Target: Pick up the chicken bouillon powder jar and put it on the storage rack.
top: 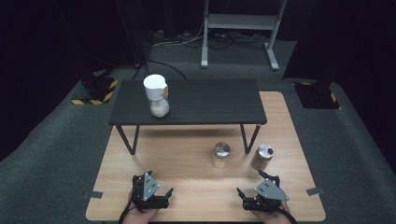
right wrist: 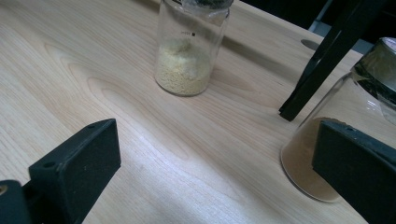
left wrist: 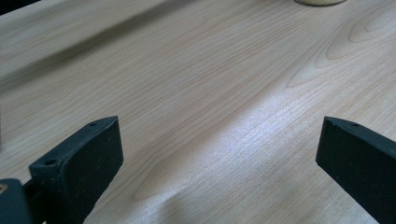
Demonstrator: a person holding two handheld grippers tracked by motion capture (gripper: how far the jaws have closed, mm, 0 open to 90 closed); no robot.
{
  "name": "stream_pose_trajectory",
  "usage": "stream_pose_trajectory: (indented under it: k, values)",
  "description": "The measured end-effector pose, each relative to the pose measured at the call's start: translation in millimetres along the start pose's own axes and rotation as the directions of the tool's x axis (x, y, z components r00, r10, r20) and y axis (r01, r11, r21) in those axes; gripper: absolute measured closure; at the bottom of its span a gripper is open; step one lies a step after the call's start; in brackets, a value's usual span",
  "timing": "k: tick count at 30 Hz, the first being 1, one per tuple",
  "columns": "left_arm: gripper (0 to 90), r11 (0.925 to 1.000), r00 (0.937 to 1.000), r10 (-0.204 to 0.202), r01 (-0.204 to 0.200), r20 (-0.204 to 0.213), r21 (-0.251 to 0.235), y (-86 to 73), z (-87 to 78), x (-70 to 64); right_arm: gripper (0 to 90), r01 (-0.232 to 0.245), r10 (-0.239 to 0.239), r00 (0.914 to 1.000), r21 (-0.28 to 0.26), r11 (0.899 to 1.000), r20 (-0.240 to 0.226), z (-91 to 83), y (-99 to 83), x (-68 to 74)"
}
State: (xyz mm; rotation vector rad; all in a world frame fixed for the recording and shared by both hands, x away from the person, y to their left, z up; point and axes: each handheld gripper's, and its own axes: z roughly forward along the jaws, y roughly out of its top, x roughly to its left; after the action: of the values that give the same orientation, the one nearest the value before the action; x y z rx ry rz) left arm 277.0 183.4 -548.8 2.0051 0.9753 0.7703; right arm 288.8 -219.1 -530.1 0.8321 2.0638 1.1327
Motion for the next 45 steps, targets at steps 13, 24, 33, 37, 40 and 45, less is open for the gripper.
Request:
stream_pose_trajectory:
  k: [13,24,33,37,40,45]
  values:
    - [0.9,1.0000,0.9998,-0.002,0.002,0.019,-0.006,-0.2,-0.1,0.6,0.0,-0.059,0.059,0.9982,-0.028,0.998,-0.016,-1.1,14.2,0.6]
    - [0.9,0.9999,0.9998,-0.003,0.003,0.021,-0.010,-0.4,-0.5,0.8,0.0,-0.081,0.080,0.9962,-0.024,0.996,-0.034,3.8,25.3,-0.6]
    - [0.9,0.9998,0.9996,0.018,-0.017,0.022,-0.010,-0.3,-0.5,-1.1,0.0,-0.099,0.097,0.9946,-0.041,0.994,-0.037,7.0,33.0,-1.0]
    - [0.9,0.9993,0.9990,0.037,-0.037,0.024,-0.006,-0.1,-0.3,-2.4,0.0,-0.106,0.104,0.9938,-0.045,0.993,-0.039,8.9,36.0,-0.7]
    - [0.9,0.9996,0.9993,0.025,-0.025,0.029,-0.010,-0.2,-0.4,-1.7,0.0,-0.101,0.099,0.9942,-0.048,0.994,-0.041,10.7,39.3,0.1]
    - [0.9,0.9998,0.9993,0.015,-0.015,0.034,-0.015,-0.5,-0.8,-0.2,0.0,-0.109,0.107,0.9932,-0.051,0.993,-0.045,14.3,43.5,0.5]
